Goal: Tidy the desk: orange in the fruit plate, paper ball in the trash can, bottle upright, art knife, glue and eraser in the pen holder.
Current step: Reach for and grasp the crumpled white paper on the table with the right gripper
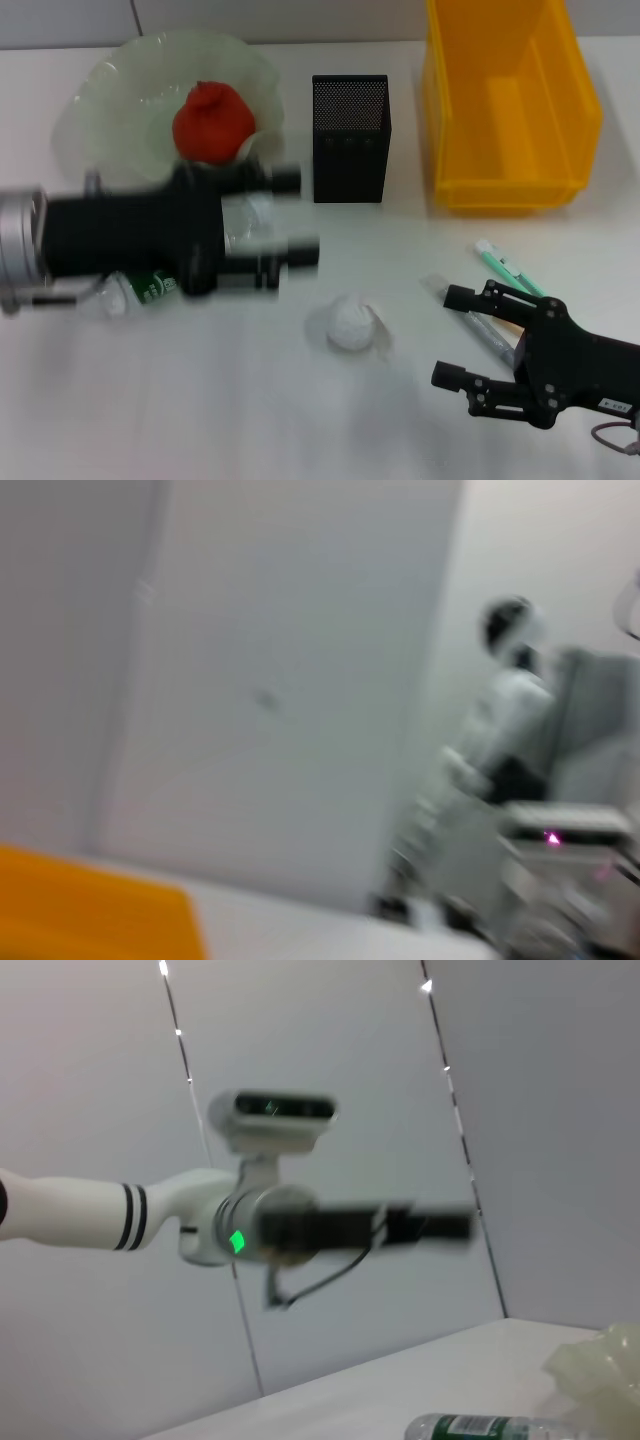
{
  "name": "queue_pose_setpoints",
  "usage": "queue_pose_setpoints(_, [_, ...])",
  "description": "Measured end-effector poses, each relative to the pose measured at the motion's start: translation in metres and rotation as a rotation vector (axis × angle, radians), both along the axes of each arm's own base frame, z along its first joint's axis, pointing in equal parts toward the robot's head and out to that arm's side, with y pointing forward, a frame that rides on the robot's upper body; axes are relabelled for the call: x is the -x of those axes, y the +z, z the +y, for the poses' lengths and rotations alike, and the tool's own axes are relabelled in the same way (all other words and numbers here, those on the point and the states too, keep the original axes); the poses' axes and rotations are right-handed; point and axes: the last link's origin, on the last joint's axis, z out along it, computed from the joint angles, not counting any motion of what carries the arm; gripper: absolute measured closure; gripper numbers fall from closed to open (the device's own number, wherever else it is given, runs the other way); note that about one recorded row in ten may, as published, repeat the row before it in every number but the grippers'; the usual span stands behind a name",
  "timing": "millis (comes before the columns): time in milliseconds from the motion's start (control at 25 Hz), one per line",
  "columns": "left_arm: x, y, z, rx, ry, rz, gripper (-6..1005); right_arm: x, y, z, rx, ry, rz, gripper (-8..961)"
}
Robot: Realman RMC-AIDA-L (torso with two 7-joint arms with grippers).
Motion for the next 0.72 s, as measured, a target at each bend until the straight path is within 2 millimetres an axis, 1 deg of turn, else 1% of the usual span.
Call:
queue_pose_setpoints(40, [0.000, 0.000, 0.000, 0.000, 0.000, 0.000, 220, 0.000, 0.000, 0.000, 0.000, 0.000, 0.000, 129])
queue_pose_setpoints(80, [0.006, -0.011, -0.011, 0.071, -0.042, 0.038, 220, 0.000, 0.000, 0.000, 0.000, 0.001, 0.000, 130])
queue_pose_setpoints(120, [0.006, -0.011, -0.011, 0.071, -0.042, 0.038, 220, 0.000, 0.000, 0.000, 0.000, 0.001, 0.000, 130])
queue_pose_setpoints(160, [0.010, -0.023, -0.019, 0.125, -0.074, 0.083, 220, 0.000, 0.000, 0.000, 0.002, 0.001, -0.002, 130])
queue_pose_setpoints(200, [0.012, -0.028, -0.020, 0.144, -0.082, 0.108, 222, 0.000, -0.001, -0.001, 0.007, 0.003, -0.005, 130])
queue_pose_setpoints(240, [0.012, -0.028, -0.020, 0.144, -0.082, 0.108, 224, 0.000, -0.001, -0.001, 0.007, 0.003, -0.005, 130])
queue_pose_setpoints(280, [0.016, -0.034, -0.021, 0.162, -0.080, 0.148, 225, 0.000, -0.001, -0.001, 0.008, 0.004, -0.006, 130])
queue_pose_setpoints(320, [0.016, -0.034, -0.021, 0.162, -0.080, 0.148, 227, 0.000, -0.001, -0.001, 0.008, 0.004, -0.006, 130])
queue_pose_setpoints(480, [0.028, -0.042, -0.018, 0.149, -0.018, 0.188, 231, -0.001, 0.000, -0.001, 0.006, 0.001, -0.006, 130])
queue_pose_setpoints(720, [0.030, -0.043, -0.018, 0.145, -0.015, 0.192, 231, -0.002, -0.001, -0.002, 0.001, -0.008, -0.009, 130])
